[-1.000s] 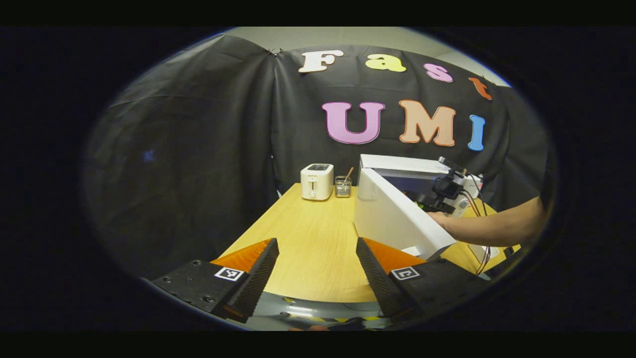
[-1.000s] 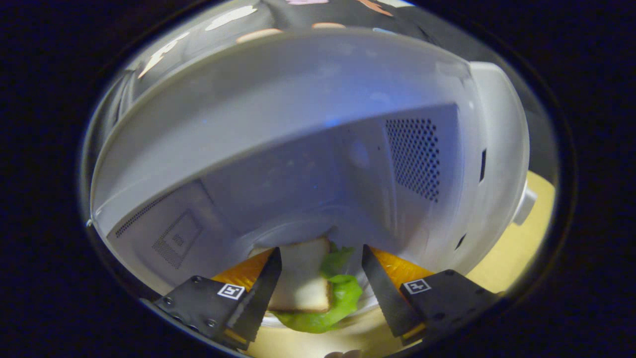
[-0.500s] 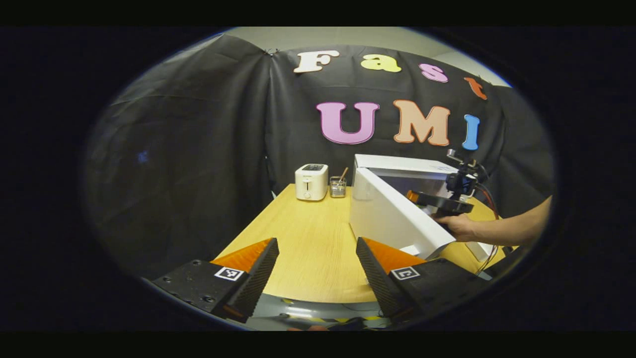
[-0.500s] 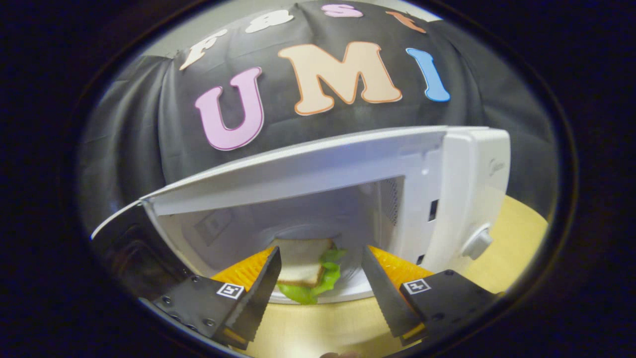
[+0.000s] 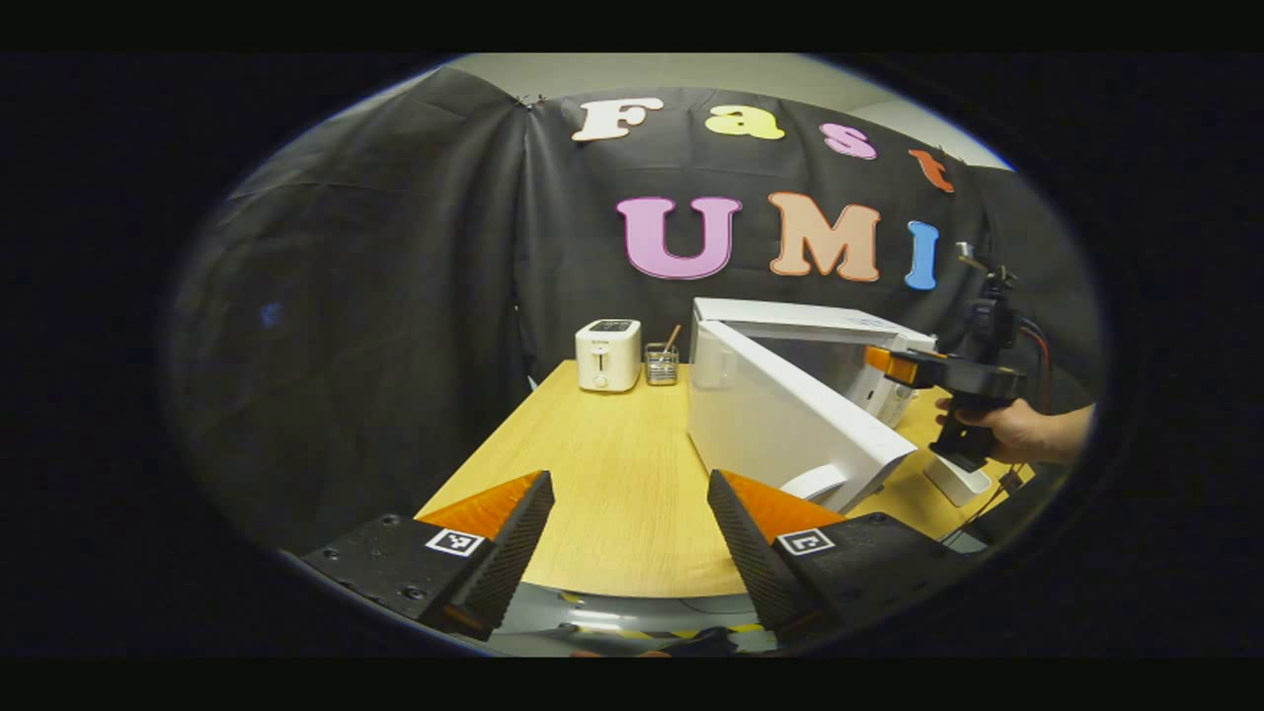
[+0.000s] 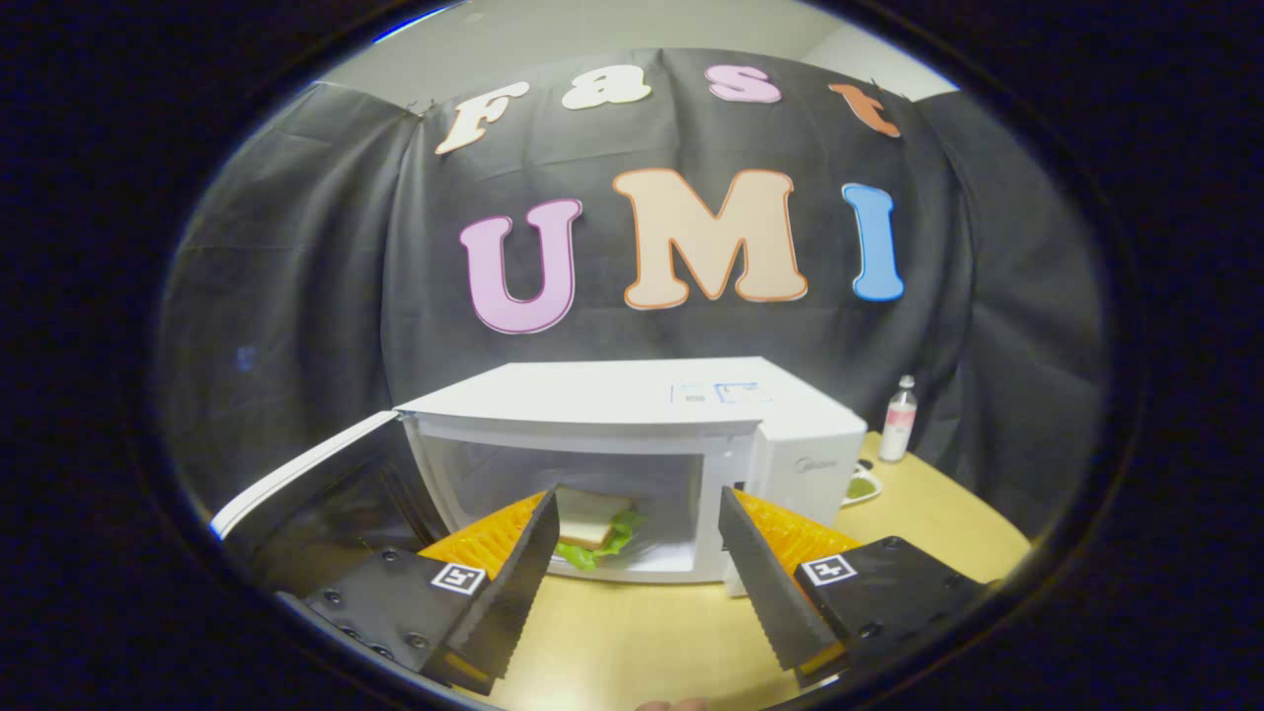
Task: Open the microwave oven with the left hand, put the food in, and close the microwave oven.
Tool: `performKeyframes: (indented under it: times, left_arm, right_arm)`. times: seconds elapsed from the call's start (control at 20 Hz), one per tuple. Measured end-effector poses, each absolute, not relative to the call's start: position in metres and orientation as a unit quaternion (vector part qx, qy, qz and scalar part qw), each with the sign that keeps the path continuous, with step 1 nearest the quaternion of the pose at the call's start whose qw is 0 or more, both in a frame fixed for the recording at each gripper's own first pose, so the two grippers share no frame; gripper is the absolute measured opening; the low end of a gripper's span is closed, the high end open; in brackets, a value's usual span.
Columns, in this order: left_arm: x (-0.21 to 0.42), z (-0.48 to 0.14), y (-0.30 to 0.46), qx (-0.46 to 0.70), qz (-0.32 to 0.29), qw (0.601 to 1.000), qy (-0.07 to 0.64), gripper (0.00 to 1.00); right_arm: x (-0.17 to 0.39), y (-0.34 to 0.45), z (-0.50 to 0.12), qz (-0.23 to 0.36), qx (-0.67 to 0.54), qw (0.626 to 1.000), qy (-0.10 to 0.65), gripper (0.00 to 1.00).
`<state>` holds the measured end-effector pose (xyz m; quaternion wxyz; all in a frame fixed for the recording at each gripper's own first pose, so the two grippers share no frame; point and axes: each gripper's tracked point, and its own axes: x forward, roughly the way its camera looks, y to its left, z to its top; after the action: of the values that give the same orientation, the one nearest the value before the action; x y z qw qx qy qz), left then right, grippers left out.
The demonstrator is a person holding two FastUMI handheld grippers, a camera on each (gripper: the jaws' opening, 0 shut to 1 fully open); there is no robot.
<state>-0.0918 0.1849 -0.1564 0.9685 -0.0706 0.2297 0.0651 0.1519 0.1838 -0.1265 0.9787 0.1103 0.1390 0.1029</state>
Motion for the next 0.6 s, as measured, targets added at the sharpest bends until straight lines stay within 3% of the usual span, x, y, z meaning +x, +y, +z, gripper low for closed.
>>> performKeyframes:
  times: [0.1, 0.15, 0.3, 0.45, 0.5, 0.6]
  left_arm:
    - [-0.090, -0.162, 0.188, -0.061, 0.069, 0.970, 0.225, 0.75]
    - [-0.089, -0.167, 0.187, -0.058, 0.072, 0.969, 0.229, 0.56]
    - [-0.087, -0.181, 0.173, -0.065, 0.059, 0.966, 0.243, 0.00]
    - [-0.084, -0.186, 0.160, -0.051, 0.046, 0.968, 0.242, 0.00]
    - [-0.083, -0.188, 0.162, -0.038, 0.050, 0.969, 0.238, 0.02]
    - [-0.080, -0.195, 0.147, -0.026, 0.032, 0.970, 0.241, 0.01]
  right_arm:
    - [0.137, 0.172, -0.109, 0.107, 0.101, 0.981, 0.125, 0.91]
    - [0.130, 0.165, -0.099, 0.107, 0.096, 0.983, 0.117, 0.99]
    - [0.111, 0.145, -0.083, 0.104, 0.078, 0.986, 0.102, 0.91]
    - [0.098, 0.125, -0.071, 0.093, 0.074, 0.988, 0.094, 0.99]
    - [0.095, 0.119, -0.065, 0.090, 0.074, 0.989, 0.089, 0.91]
    - [0.091, 0.115, -0.058, 0.093, 0.067, 0.990, 0.082, 0.91]
